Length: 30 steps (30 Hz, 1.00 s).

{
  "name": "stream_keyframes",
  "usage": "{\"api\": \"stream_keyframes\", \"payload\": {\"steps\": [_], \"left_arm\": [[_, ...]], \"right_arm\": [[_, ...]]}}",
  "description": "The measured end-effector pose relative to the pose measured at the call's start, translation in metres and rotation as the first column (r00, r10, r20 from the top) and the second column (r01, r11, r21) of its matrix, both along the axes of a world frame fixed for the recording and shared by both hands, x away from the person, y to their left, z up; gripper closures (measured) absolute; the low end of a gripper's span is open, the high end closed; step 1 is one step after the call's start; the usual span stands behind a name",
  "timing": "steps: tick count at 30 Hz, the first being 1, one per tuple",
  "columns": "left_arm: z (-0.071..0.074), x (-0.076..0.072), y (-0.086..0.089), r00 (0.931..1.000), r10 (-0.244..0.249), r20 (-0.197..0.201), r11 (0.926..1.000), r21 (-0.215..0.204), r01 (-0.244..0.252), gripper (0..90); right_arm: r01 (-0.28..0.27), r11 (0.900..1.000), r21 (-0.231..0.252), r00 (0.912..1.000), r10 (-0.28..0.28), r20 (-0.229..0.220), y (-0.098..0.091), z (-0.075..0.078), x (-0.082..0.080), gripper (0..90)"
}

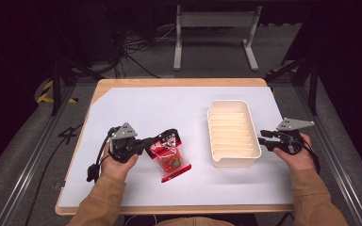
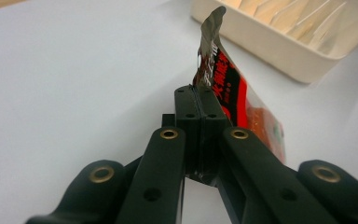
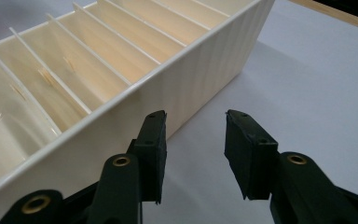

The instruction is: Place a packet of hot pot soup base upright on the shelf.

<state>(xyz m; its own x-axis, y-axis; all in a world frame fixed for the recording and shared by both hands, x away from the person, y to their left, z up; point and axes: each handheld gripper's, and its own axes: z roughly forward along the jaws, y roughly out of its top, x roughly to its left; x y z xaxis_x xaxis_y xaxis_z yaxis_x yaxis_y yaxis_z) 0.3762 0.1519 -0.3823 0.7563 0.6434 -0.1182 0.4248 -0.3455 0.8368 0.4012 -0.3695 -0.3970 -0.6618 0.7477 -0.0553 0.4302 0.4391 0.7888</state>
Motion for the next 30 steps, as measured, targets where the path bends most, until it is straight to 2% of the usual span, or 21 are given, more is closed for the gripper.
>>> {"api": "stream_keyframes", "payload": {"steps": [4,6,9,14,20,25,30], "left_arm": [[0.012,-0.007,0.002,0.999,-0.01,0.044,0.9999,-0.011,0.01,90.0],[0.015,-0.01,0.001,0.9986,-0.009,0.053,0.9998,-0.015,0.01,90.0],[0.027,-0.018,0.001,0.9949,-0.021,0.099,0.9997,-0.01,0.022,90.0],[0.039,-0.024,0.002,0.9893,-0.022,0.144,0.9998,0.006,0.021,90.0],[0.046,-0.025,0.01,0.9873,-0.007,0.159,0.9999,-0.007,0.008,90.0],[0.055,-0.029,0.012,0.9856,-0.025,0.167,0.9995,-0.014,0.028,90.0],[0.067,-0.035,0.014,0.9809,-0.036,0.191,0.9991,-0.015,0.04,90.0]], "right_arm": [[0.005,1.0,0.007,1.0,-0.005,-0.002,-0.002,0.001,0.0,59.0],[0.005,1.0,0.008,1.0,-0.005,-0.003,-0.003,0.002,0.0,59.0],[0.004,1.0,0.007,1.0,-0.004,-0.007,-0.003,0.001,0.0,58.8],[0.005,1.0,0.008,1.0,-0.005,-0.008,-0.003,0.001,0.0,58.3],[0.017,0.9997,0.016,0.9997,-0.016,-0.016,-0.007,-0.002,0.002,57.6],[0.026,0.9995,0.018,0.9995,-0.026,-0.02,-0.01,-0.004,0.003,57.2],[0.045,0.9988,0.02,0.9987,-0.045,-0.026,-0.014,-0.006,0.003,56.8]]}}
